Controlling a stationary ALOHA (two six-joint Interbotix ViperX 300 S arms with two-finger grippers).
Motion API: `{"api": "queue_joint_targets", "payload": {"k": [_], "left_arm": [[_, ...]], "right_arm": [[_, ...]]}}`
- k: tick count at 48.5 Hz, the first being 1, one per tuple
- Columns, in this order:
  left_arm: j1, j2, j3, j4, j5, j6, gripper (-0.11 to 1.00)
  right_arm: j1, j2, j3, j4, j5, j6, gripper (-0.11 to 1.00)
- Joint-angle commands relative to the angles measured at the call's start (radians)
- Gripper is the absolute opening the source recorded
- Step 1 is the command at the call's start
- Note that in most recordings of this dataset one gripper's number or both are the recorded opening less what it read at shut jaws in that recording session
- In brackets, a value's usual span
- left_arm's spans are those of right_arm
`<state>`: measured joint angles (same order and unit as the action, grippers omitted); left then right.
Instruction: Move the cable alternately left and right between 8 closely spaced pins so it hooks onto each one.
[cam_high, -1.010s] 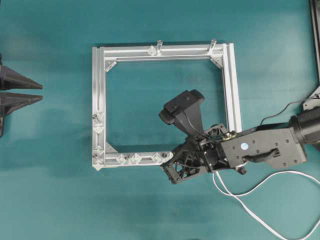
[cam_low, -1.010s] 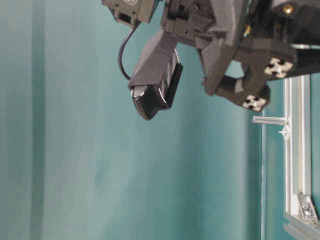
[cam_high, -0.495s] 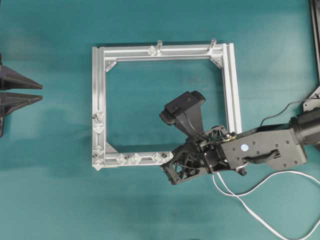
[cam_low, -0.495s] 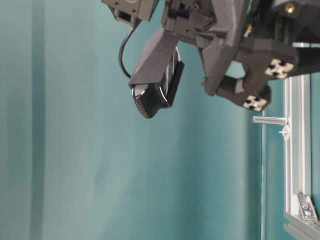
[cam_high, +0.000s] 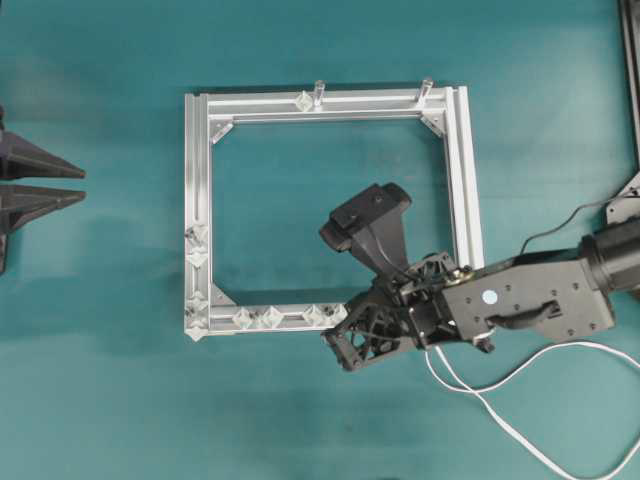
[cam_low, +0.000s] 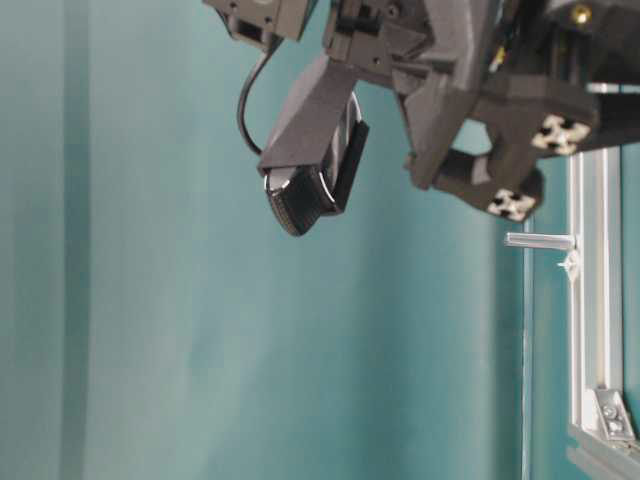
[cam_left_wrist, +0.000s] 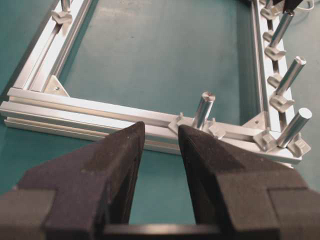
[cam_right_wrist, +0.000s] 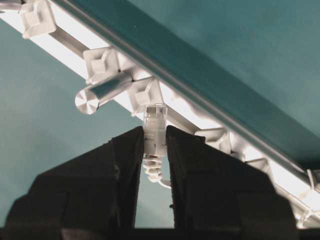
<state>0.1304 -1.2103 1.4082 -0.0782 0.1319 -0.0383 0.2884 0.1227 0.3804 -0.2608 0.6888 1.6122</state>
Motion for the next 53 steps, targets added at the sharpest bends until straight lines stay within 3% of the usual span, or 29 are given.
{"api": "queue_joint_targets", "payload": {"k": [1, 32, 53], "left_arm": [[-0.003, 0.006, -0.011, 0.005, -0.011, -0.008, 0.36], [-0.003, 0.006, -0.009, 0.005, -0.011, -0.008, 0.36], [-0.003, 0.006, -0.012, 0.005, -0.009, -0.008, 0.36]], "right_arm": [[0.018, -0.012, -0.021, 0.0, -0.002, 0.003, 0.18], [0.152, -0.003, -0.043, 0.0, 0.023, 0.156, 0.18], [0.166, 0.044, -0.12, -0.025, 0.021, 0.163, 0.18]]}}
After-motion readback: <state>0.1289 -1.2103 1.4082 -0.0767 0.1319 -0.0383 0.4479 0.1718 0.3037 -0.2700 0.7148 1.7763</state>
